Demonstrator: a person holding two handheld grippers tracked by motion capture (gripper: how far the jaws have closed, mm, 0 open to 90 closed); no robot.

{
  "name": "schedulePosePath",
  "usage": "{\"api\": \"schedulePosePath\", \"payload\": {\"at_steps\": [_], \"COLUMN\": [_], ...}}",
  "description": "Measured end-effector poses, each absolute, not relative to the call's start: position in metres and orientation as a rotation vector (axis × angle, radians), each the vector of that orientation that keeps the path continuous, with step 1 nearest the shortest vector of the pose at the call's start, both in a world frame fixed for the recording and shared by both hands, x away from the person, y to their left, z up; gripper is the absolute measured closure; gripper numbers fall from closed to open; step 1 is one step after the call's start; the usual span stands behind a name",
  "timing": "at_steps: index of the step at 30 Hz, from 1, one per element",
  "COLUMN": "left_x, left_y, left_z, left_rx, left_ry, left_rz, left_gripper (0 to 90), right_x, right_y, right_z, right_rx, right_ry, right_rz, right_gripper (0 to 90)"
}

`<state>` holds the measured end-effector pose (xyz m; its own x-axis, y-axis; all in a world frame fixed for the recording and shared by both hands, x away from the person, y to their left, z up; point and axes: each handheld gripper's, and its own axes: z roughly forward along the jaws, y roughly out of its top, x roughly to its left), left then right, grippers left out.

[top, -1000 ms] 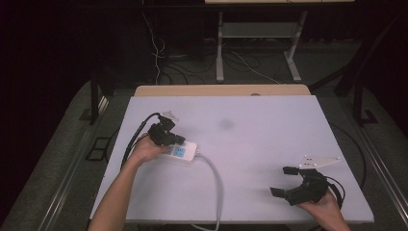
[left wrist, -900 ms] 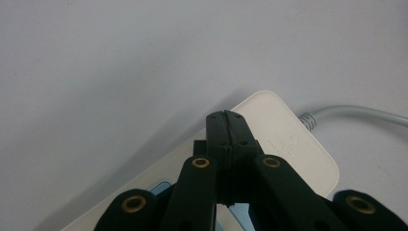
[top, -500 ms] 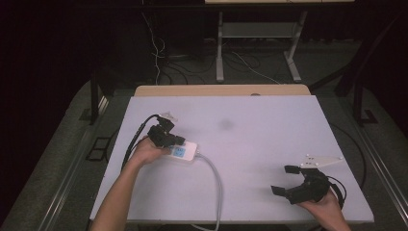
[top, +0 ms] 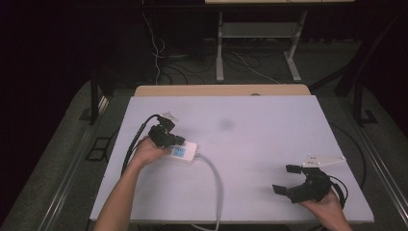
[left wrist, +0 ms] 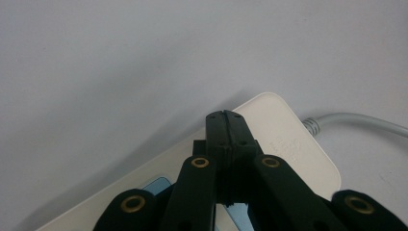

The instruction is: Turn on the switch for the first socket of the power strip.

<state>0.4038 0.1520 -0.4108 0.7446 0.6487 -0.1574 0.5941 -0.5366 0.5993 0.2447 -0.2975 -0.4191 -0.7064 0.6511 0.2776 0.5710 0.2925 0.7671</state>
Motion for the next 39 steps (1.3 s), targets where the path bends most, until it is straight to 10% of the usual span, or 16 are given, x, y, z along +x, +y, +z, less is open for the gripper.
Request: {"api": "schedulePosePath", "payload": {"at_steps": [39], "left_x": [0.382], "left_y": [0.166], "left_z": [-0.358], "left_rx": [2.16], "left_ry": [0.921], "left_rz": [0.225], "left_gripper": [88.7], "right_x": [0.244], "right_y": [-0.3], "right_z": [-0.419], "right_rx": [1.173], "right_ry": [2.44], "right_rz": [1.411], "right_gripper": [0.3]}}
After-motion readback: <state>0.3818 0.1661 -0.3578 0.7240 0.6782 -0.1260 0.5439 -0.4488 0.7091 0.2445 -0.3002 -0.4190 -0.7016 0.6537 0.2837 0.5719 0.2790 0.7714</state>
